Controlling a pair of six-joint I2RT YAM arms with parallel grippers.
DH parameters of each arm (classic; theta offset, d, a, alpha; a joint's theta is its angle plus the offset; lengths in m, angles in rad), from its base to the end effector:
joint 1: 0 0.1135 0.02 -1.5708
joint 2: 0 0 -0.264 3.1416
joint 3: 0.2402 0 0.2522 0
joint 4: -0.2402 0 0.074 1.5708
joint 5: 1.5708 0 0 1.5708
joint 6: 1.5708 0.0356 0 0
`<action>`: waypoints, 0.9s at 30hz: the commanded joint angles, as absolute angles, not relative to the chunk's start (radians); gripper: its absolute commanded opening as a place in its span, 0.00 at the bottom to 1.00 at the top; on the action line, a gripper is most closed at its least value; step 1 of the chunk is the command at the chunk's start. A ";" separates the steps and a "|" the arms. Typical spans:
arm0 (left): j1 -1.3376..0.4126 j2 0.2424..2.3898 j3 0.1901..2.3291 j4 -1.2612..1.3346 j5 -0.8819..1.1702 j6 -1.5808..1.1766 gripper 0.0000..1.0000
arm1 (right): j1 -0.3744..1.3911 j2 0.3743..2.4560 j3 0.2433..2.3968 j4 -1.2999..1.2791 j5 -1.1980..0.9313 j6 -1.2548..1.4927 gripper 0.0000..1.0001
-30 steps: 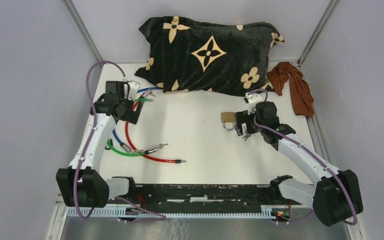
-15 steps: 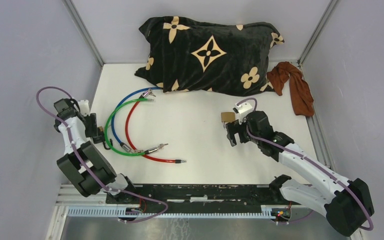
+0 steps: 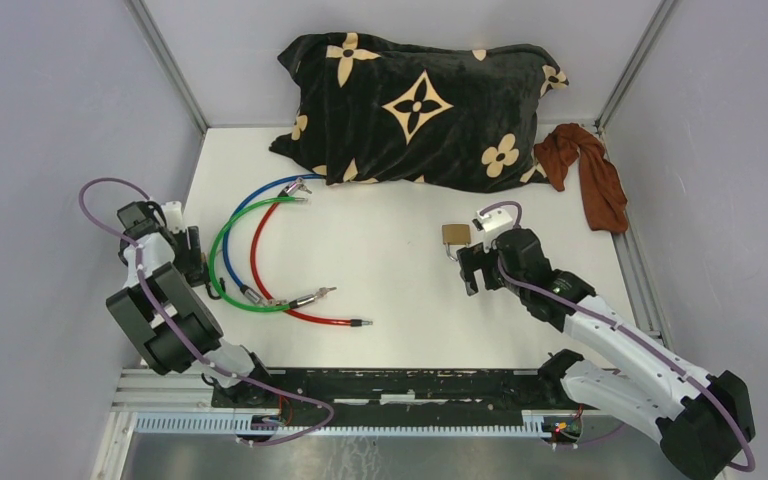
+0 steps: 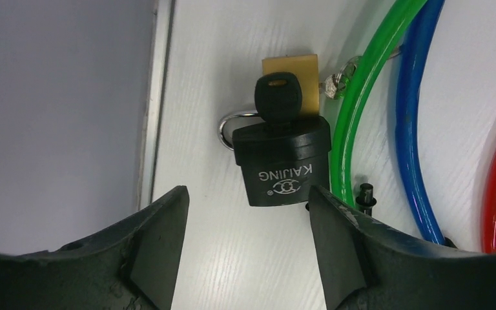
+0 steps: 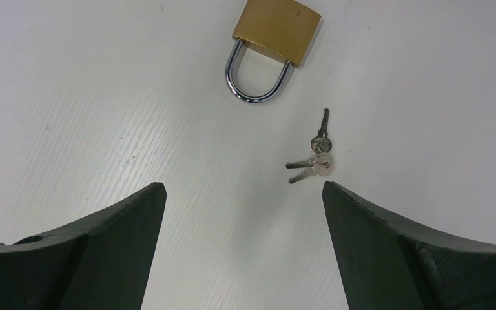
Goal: Lock with the key
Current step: Pick up the lock from the center of the board.
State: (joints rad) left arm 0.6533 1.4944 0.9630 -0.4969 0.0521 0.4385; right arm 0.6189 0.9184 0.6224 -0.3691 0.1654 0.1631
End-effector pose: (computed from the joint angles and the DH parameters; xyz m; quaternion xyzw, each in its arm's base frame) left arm 0.2378 0.1796 0.2105 -0.0963 0.9583 0.1176 0.2419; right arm 0.1642 0.1097 0.2419 -0.1673 0.8811 0.0975 0.4314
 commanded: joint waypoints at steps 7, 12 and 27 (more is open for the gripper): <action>0.655 1.567 0.912 -0.439 0.120 0.380 0.78 | 0.623 0.900 0.614 -0.373 0.204 0.178 0.97; 0.652 1.603 0.901 -0.411 0.112 0.373 0.78 | 0.626 0.897 0.612 -0.372 0.208 0.176 0.97; 0.648 1.635 0.882 -0.342 0.058 0.352 0.81 | 0.626 0.882 0.601 -0.363 0.204 0.161 0.97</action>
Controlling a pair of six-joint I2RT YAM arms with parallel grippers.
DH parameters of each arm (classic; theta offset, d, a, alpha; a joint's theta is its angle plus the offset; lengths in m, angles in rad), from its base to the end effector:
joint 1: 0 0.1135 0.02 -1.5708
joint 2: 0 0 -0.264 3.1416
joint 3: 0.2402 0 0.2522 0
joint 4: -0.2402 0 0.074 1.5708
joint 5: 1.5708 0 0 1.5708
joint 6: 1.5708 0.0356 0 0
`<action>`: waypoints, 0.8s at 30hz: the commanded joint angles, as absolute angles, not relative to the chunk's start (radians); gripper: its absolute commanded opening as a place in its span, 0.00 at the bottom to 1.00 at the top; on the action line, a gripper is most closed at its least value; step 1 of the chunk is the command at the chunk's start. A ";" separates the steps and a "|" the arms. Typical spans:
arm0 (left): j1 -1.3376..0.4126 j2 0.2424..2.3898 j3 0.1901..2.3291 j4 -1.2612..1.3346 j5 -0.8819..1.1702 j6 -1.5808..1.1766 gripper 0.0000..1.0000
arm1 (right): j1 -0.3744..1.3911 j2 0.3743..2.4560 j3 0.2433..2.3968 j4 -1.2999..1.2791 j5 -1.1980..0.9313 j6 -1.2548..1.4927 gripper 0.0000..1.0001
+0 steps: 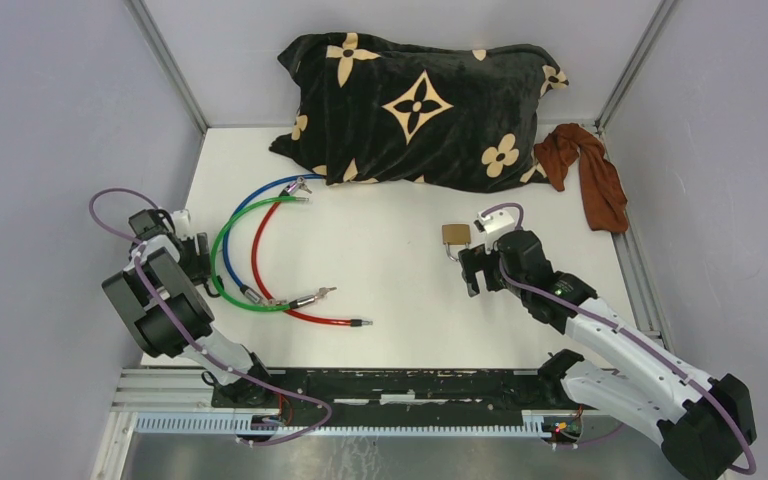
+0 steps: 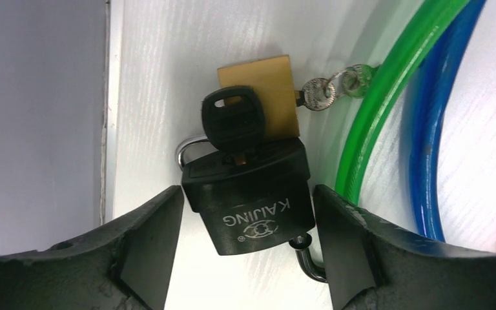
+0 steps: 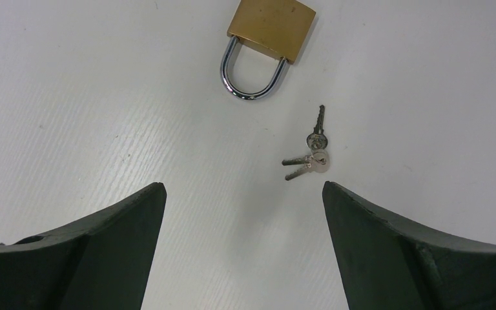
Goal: Lock with the key
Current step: Pick up the lock from the center of the board.
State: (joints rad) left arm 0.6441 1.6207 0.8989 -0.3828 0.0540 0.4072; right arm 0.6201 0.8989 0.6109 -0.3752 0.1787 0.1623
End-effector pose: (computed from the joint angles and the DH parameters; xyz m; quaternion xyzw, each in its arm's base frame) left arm 0.2458 0.1822 0.1625 -0.1087 0.9665 0.0931 0.2129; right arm 0.1612 0.1073 0.2409 -0.1650 0.8807 0.0923 0.4342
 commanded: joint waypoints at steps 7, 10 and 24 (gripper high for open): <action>0.650 1.638 0.911 -0.364 0.106 0.257 0.88 | 0.625 0.865 0.596 -0.373 0.213 0.157 0.97; 0.650 1.635 0.908 -0.353 0.106 0.215 0.76 | 0.626 0.861 0.595 -0.369 0.216 0.156 0.97; 0.651 1.564 0.880 -0.368 0.177 0.281 0.02 | 0.624 0.837 0.596 -0.380 0.209 0.152 0.97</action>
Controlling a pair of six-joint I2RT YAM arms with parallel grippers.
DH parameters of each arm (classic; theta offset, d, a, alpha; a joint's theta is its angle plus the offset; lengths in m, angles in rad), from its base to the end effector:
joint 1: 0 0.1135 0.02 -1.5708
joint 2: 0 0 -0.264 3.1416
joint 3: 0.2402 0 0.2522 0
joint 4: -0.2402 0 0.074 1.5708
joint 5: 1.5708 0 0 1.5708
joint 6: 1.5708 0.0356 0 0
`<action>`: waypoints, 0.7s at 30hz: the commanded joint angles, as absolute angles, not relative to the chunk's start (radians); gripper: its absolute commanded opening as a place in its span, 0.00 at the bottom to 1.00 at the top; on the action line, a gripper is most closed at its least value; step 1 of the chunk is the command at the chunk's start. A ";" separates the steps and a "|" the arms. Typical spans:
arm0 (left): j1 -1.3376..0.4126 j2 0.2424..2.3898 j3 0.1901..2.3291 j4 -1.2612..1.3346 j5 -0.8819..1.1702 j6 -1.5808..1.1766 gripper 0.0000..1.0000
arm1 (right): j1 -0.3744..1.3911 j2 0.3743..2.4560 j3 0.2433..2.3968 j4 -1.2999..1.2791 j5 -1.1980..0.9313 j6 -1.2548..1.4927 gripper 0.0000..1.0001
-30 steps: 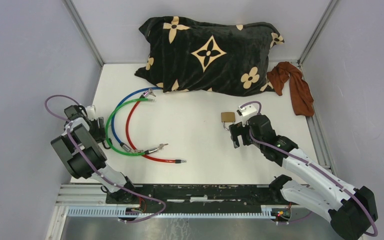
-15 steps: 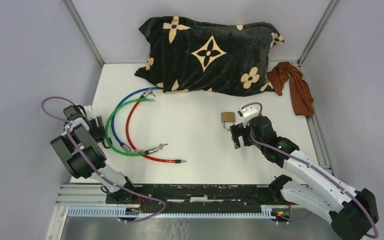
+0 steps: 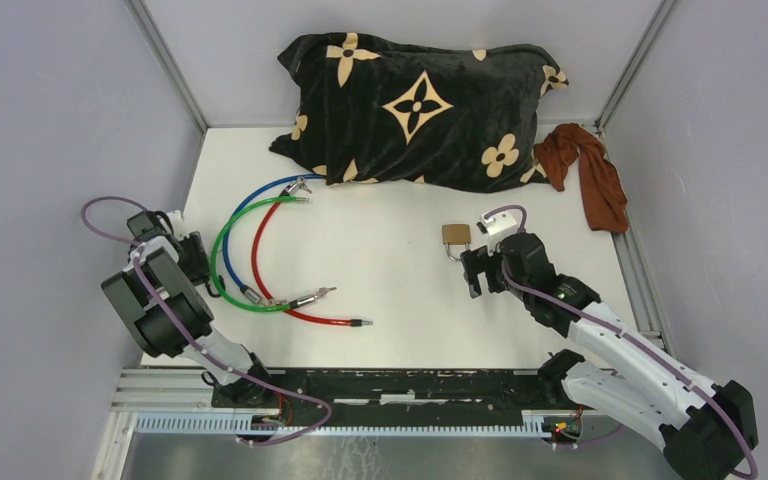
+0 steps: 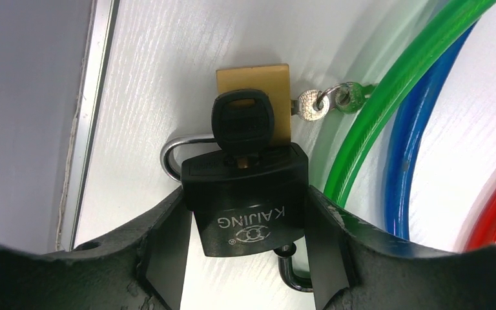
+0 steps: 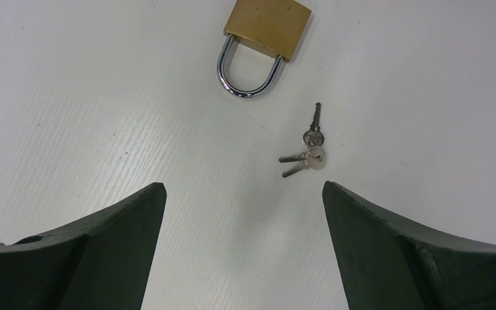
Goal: Lock with the key
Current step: Pick up the lock from the center of the board.
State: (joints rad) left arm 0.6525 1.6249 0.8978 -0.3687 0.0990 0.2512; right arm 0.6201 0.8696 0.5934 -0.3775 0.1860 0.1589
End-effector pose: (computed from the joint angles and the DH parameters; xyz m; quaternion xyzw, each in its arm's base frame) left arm 0.2462 0.1837 0.1618 -0.1821 0.9536 0.0593 0.2324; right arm 0.1570 0.1040 0.2399 -0.1640 0.8786 0.0903 0.4393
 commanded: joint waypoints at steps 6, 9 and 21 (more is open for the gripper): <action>0.651 1.418 0.863 -0.371 0.223 0.376 0.02 | 0.626 0.802 0.607 -0.379 0.183 0.152 0.97; 0.648 1.363 0.869 -0.386 0.268 0.406 0.02 | 0.626 0.795 0.621 -0.379 0.152 0.156 0.97; 0.211 1.210 1.119 -0.660 0.442 0.537 0.02 | 0.625 0.791 0.681 -0.226 -0.205 0.182 0.98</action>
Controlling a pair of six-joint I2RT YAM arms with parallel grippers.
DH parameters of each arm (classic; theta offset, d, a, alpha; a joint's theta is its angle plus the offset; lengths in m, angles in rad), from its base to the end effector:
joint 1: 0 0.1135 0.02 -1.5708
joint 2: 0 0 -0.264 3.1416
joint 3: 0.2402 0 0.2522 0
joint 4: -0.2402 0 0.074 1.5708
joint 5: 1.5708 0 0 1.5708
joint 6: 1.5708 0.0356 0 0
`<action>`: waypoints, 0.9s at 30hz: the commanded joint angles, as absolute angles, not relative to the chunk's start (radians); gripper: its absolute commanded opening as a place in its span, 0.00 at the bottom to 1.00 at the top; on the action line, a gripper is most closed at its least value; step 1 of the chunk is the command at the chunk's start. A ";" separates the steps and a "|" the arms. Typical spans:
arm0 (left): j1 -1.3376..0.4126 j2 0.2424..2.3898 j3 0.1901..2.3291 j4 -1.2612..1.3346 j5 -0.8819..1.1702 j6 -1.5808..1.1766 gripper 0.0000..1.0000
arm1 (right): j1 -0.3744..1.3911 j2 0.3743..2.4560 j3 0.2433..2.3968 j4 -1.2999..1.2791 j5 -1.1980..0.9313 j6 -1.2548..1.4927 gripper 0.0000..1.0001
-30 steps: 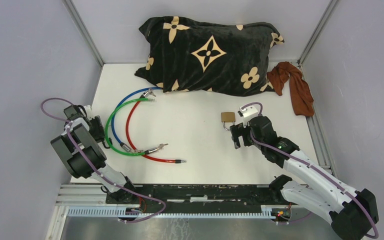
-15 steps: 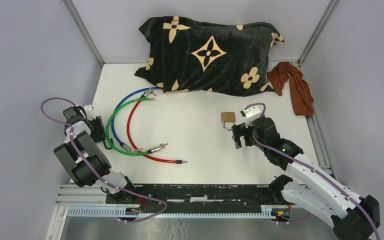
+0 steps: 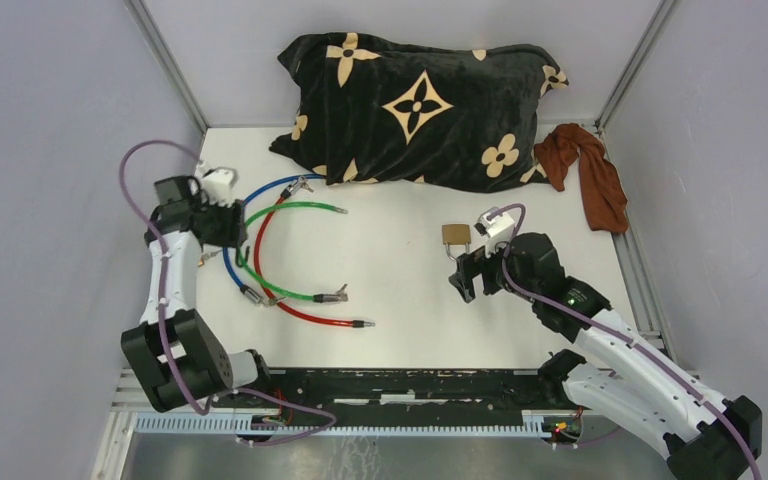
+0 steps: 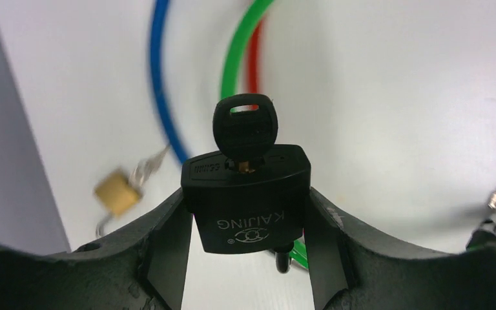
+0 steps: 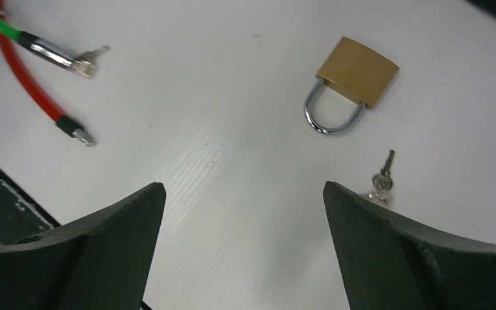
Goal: Lock with the key
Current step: Pick up the lock from the center of the board.
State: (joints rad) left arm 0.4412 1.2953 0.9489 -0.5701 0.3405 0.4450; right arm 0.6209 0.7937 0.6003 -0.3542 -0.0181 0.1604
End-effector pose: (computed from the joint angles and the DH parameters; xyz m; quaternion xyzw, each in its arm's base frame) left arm 0.2442 0.1022 0.2555 0.0562 0.9332 -0.0092 0.3549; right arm 0.1463 0.1055 0.2565 -0.2033 0.8479 0.1937 0.4497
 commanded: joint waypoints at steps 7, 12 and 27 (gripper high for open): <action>-0.213 1.186 1.318 -0.869 0.425 0.588 0.02 | 0.625 0.842 0.780 -0.176 -0.264 0.230 0.98; -0.471 1.232 1.347 -0.977 0.274 0.598 0.02 | 0.625 0.909 0.786 -0.117 -0.316 0.266 0.98; -0.746 1.289 1.310 -1.023 0.134 0.641 0.02 | 0.688 1.181 0.622 0.521 -0.464 0.811 0.94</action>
